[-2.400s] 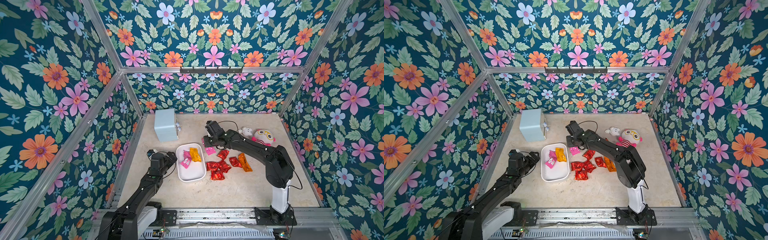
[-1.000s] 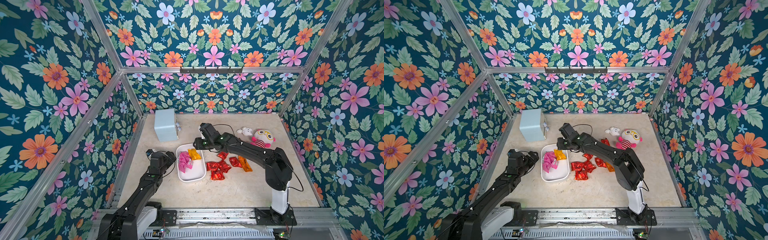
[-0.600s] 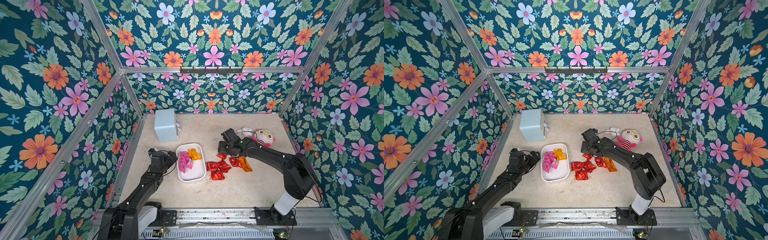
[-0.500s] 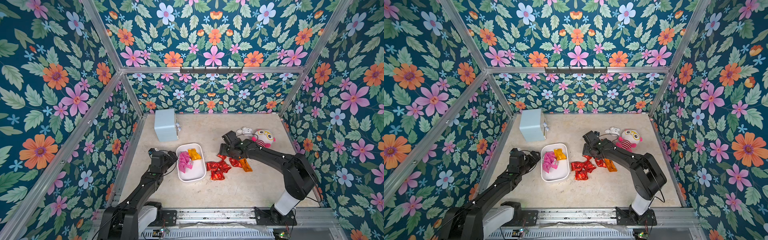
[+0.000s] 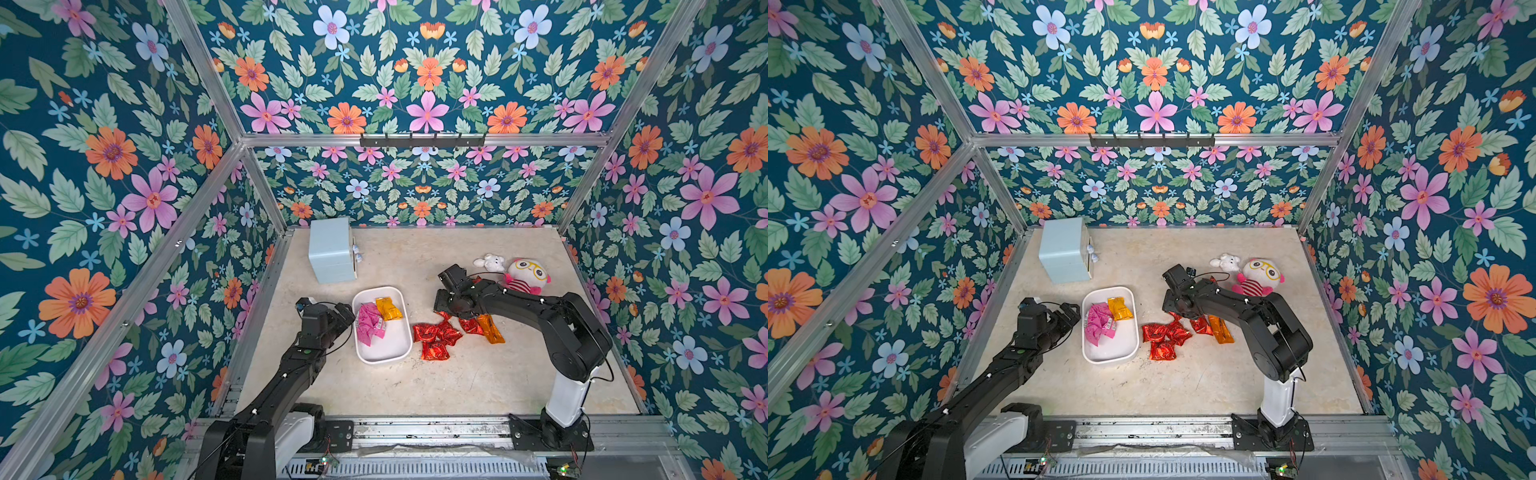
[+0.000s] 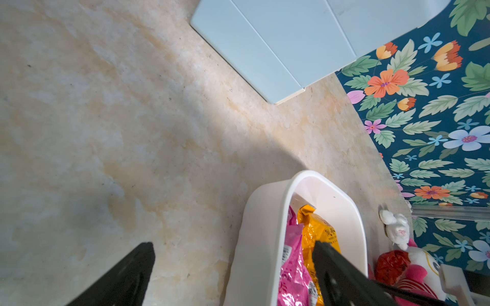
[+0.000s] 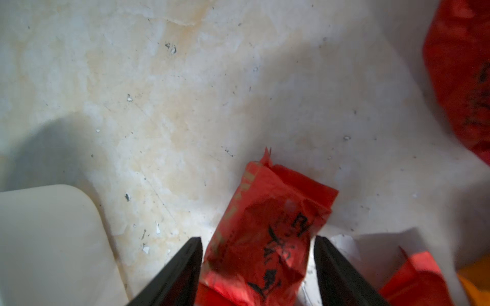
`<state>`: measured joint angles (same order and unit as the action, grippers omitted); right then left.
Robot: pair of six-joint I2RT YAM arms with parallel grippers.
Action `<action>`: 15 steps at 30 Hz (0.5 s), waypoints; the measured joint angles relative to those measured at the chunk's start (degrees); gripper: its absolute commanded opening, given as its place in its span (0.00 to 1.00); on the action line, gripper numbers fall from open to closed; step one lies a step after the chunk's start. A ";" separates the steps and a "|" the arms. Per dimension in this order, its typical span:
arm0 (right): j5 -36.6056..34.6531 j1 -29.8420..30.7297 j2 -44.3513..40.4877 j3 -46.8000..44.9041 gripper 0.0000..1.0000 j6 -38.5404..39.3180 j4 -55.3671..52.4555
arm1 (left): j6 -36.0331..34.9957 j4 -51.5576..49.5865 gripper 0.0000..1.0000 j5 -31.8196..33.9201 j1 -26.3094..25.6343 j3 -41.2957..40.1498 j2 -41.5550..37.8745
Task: Put the tea bags into the storage box
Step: Pick up the tea bag from the center of the board.
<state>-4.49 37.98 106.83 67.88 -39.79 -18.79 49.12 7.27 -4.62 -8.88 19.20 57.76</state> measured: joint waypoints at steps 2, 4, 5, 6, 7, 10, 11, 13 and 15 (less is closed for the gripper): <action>0.15 -0.22 1.01 -0.13 0.63 -0.04 0.87 | 0.02 -0.07 0.99 0.02 0.00 -0.31 -0.07; 0.55 -0.39 1.57 -0.35 0.56 -0.22 1.60 | 0.04 -0.22 0.99 0.02 0.00 -0.37 -0.07; 0.68 -0.46 1.77 -0.46 0.51 -0.24 1.97 | 0.11 -0.22 0.99 0.02 0.00 -0.37 -0.04; 0.70 -0.46 1.88 -0.48 0.47 -0.24 2.25 | 0.20 -0.22 0.99 0.02 0.00 -0.37 -0.04; 0.81 -0.46 1.97 -0.52 0.43 -0.61 2.58 | 0.20 -0.22 0.99 0.04 0.00 -0.37 -0.04; 1.31 -0.46 1.92 -0.55 0.35 -0.68 3.45 | 0.20 -0.24 0.99 0.04 0.00 -0.37 -0.04; 1.46 -0.44 1.88 -0.52 0.34 -0.63 3.63 | 0.20 -0.22 0.99 0.04 0.00 -0.37 -0.04; 1.53 -0.42 1.55 -0.39 0.34 -0.59 3.45 | 0.20 -0.22 0.99 0.09 0.00 -0.37 -0.04; 1.55 -0.44 0.90 0.00 0.34 -0.07 2.99 | 0.20 -0.24 0.99 0.15 0.00 -0.37 -0.04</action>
<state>-2.94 37.54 107.72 67.88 -39.86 -15.79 49.32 7.03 -4.47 -8.88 18.83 57.71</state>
